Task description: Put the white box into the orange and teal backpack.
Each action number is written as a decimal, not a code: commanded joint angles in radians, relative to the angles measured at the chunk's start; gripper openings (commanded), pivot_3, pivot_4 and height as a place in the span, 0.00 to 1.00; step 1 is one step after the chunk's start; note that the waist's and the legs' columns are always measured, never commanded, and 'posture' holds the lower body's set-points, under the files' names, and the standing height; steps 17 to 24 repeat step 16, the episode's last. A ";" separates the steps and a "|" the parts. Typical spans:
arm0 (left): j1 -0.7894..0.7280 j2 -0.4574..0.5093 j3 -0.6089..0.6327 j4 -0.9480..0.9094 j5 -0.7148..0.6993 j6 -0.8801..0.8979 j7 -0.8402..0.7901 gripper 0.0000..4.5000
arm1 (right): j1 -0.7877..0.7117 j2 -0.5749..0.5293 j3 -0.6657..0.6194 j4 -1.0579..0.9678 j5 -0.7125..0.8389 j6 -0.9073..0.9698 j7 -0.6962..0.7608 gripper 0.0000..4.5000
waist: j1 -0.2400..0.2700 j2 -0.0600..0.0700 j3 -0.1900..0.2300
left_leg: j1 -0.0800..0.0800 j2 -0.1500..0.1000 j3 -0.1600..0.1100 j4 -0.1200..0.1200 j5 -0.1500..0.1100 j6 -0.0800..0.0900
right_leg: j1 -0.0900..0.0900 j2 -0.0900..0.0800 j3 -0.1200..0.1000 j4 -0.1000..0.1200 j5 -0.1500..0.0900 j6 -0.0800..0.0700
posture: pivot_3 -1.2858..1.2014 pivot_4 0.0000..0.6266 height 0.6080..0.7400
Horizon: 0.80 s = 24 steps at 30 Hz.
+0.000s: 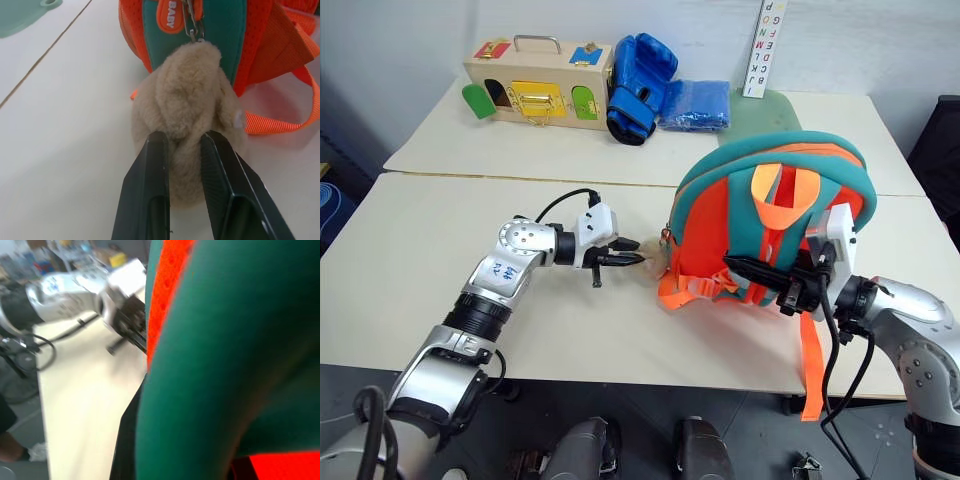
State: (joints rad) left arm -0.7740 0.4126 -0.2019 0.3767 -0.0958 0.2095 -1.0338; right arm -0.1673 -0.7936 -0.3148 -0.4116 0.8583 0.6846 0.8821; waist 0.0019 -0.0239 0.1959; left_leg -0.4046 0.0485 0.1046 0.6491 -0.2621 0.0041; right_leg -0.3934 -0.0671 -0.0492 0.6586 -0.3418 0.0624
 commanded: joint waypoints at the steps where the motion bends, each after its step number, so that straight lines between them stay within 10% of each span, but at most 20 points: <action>1: 0.077 0.078 0.076 -0.164 -0.101 0.147 -0.050 0.41 | 0.036 -0.064 -0.033 0.029 -0.035 -0.025 0.067 0.28 | -0.007 0.000 0.000 | 0.000 0.000 0.000 0.000 0.000 -0.001 | 0.000 0.000 0.000 0.000 0.000 0.000 | 0.52 0.24 1.00; 10: 0.271 0.437 0.432 -0.484 -0.446 0.522 -0.165 1.00 | 0.220 -0.323 -0.403 0.283 -0.066 -0.005 0.354 0.99 | -0.008 0.000 0.000 | 0.001 0.001 -0.001 -0.001 0.001 -0.002 | 0.001 0.001 0.000 -0.001 0.000 -0.001 | 0.52 0.24 1.00; 24: 0.248 0.540 0.648 -0.481 -0.588 0.639 -0.100 1.00 | 0.164 -0.417 -0.403 0.565 -0.157 -0.095 0.449 0.99 | -0.006 0.000 0.000 | 0.002 0.000 0.000 -0.002 0.000 0.000 | 0.002 -0.001 0.000 -0.003 0.000 -0.001 | 0.52 0.24 1.00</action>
